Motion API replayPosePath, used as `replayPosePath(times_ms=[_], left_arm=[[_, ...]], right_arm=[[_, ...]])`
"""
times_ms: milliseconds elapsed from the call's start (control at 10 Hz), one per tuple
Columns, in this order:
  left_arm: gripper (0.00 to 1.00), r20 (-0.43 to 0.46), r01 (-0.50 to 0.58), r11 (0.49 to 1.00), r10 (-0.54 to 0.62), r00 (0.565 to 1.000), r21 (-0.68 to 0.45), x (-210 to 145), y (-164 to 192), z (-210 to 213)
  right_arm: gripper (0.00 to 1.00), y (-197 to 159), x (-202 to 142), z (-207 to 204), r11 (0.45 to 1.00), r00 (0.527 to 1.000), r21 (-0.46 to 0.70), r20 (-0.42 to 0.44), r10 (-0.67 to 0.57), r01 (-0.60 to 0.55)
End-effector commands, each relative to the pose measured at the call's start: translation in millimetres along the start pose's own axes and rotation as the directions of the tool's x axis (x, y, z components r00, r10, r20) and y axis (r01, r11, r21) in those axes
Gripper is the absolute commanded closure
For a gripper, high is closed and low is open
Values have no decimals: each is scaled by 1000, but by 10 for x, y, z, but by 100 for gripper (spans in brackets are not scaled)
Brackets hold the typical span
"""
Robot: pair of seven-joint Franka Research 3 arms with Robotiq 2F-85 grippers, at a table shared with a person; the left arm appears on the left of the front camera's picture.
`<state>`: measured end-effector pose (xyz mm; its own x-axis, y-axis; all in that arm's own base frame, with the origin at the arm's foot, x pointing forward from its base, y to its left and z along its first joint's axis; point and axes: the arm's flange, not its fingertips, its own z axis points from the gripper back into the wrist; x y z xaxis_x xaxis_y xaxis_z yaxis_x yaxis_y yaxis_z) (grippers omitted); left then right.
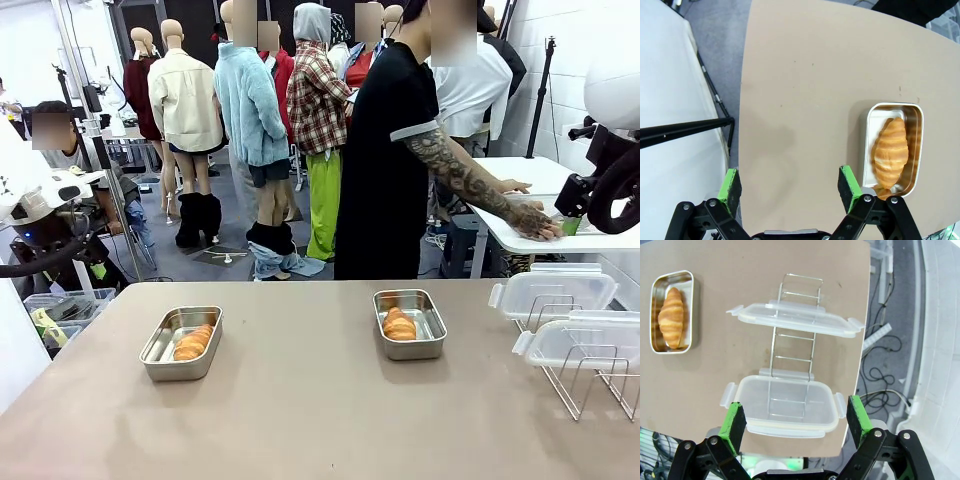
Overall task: Place the bread in airtight containers.
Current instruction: Pick up one Airtight Container lid and hand it to the human.
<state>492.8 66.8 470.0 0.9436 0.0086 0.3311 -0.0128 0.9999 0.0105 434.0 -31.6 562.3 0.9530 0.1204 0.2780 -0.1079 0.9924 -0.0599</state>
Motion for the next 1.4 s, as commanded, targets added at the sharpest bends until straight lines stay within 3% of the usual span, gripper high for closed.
replayPosePath(times_ms=[0, 1300], left_arm=[[0, 4, -5, 1000, 5, 1000, 18, -43, -4, 4], [0, 4, -5, 1000, 5, 1000, 18, -43, -4, 4]], right_arm=[[0, 6, 22, 11, 1000, 1000, -14, -9, -13, 13], [0, 6, 22, 11, 1000, 1000, -14, -9, -13, 13]])
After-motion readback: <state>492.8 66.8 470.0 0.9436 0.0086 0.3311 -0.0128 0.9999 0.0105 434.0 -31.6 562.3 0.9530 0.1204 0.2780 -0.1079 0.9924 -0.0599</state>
